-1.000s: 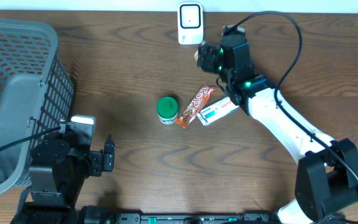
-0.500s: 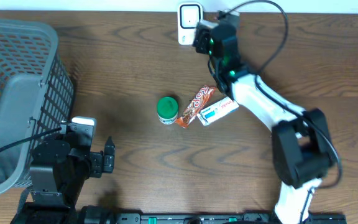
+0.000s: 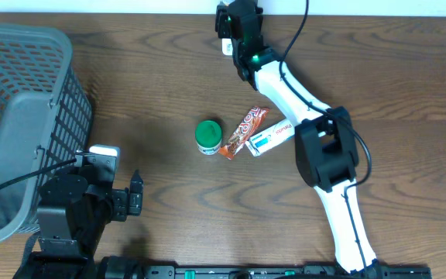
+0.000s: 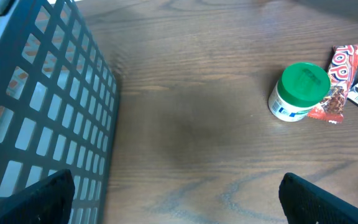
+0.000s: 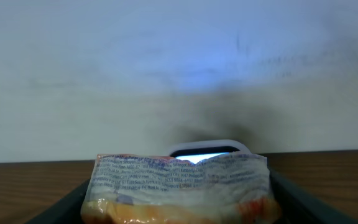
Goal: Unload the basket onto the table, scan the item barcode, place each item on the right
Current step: 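Hold the orange box in front of the scanner window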
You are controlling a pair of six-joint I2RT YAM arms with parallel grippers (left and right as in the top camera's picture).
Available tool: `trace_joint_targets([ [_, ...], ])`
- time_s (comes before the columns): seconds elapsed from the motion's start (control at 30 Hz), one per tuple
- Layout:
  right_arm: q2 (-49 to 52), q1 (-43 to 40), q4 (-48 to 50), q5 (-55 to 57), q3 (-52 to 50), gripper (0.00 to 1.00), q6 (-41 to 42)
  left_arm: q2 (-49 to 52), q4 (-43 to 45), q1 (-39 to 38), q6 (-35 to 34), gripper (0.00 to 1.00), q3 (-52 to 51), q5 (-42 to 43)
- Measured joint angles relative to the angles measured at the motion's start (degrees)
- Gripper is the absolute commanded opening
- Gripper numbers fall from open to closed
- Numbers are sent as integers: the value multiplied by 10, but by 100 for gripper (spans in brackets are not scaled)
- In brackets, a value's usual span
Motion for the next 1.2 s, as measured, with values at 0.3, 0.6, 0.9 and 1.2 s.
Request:
trace_joint_targets([
  [0.3,39,0,40,39,11,69,-35,0,0,0,0,99,0,0],
  [0.6,39,-4,17,66,17,72,-53,0,0,0,0,99,0,0],
  [0.9,15,0,-166,193,33,67,-95,0,0,0,0,99,0,0],
  [1.2,-127,-24,-503,322,44,71,-58,0,0,0,0,99,0,0],
])
